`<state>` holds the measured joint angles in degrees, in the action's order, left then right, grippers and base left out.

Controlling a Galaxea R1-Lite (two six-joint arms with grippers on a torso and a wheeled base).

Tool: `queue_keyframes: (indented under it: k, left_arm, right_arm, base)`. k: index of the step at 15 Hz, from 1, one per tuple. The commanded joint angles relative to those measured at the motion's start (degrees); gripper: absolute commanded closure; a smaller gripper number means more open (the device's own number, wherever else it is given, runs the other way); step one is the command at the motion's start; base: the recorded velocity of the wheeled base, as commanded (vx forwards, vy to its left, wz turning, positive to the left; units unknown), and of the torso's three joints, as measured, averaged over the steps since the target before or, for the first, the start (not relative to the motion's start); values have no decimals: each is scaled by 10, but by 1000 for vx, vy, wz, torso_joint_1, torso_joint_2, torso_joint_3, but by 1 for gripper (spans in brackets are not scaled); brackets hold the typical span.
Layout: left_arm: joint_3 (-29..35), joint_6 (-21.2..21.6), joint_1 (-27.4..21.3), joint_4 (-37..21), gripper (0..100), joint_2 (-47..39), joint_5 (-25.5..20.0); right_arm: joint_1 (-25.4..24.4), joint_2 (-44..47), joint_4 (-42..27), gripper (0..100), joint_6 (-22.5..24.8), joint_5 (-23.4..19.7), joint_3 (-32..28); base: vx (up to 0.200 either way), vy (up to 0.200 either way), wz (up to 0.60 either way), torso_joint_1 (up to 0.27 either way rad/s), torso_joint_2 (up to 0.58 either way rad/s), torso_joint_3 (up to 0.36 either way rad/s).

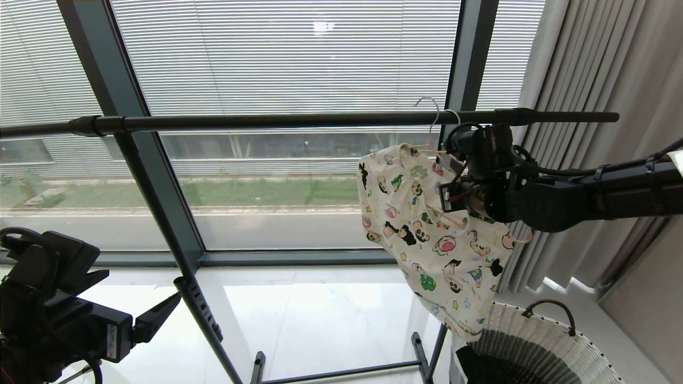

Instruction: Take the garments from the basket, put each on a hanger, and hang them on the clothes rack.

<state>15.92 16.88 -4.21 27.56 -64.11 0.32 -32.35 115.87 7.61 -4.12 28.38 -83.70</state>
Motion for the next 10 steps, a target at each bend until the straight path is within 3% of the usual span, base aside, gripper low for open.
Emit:
queue_keyframes:
  k: [1,10]
  left_arm:
    - [0,0,0,0,0,0,0]
    - [0,0,-1,0,0,0,0]
  right_arm:
    - [0,18,0,100,0,0,-8]
    - [-27,24,0,100,-1,0,-6]
  base:
    - [0,0,0,0,0,0]
    - [0,0,0,0,0,0]
